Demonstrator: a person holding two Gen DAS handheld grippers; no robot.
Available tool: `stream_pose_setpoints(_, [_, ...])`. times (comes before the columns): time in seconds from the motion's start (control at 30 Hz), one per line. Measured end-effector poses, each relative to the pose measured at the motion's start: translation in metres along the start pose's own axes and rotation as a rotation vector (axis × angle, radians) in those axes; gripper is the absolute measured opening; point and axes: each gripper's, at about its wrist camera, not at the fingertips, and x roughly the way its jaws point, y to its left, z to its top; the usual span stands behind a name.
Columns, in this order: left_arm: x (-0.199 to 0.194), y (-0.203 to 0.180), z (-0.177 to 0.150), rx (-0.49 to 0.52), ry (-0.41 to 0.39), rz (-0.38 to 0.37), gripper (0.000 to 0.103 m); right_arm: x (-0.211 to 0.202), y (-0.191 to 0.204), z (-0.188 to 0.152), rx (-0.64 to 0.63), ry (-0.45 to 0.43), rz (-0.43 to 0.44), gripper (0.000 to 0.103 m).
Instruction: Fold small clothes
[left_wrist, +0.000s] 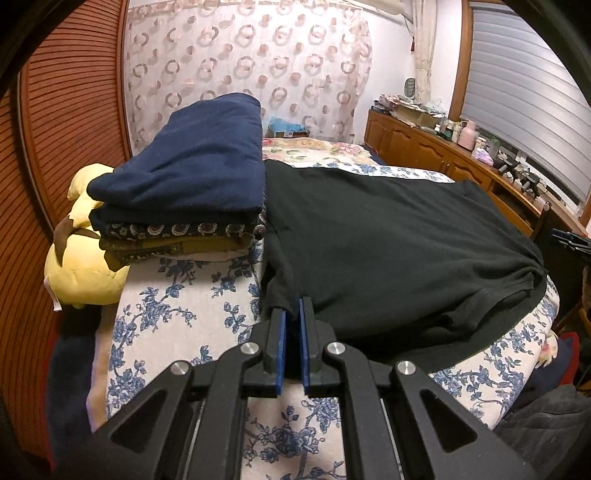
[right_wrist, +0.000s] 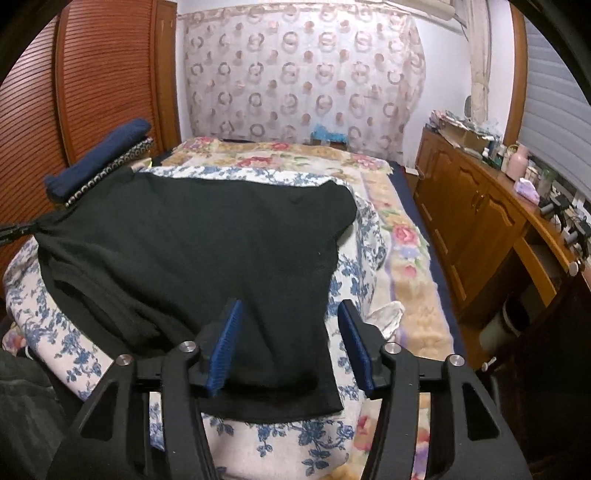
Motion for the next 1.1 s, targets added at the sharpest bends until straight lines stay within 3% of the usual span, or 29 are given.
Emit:
stream_pose_setpoints(0.17, [-0.001,-0.001,0.001,0.012,-0.006,0.014,0.006,0.004,0.011,0.005,-0.012,-0.019,0.021,0.058])
stream_pose_setpoints(0.37, [-0.004,-0.002,0.002,0.018,-0.012,0.025,0.018,0.021,0.036,0.014,-0.034,-0.022,0.067,0.060])
stream_pose_setpoints(0.53, [-0.008,-0.002,0.004,0.020,-0.030,0.008,0.040,0.044,0.061,0.016,-0.075,0.008,0.104,0.061])
stream_pose_setpoints(0.67, [-0.013,0.002,0.006,0.001,-0.050,0.008,0.047,0.061,0.075,0.014,-0.085,0.038,0.130,0.061])
stream_pose_setpoints(0.73, [-0.013,0.006,0.006,-0.017,-0.047,0.007,0.057,0.070,0.083,0.015,-0.101,0.056,0.135,0.061])
stream_pose_setpoints(1.1, [0.027,0.025,-0.006,-0.083,0.077,0.023,0.057,0.096,0.096,0.005,-0.129,0.141,0.127,0.061])
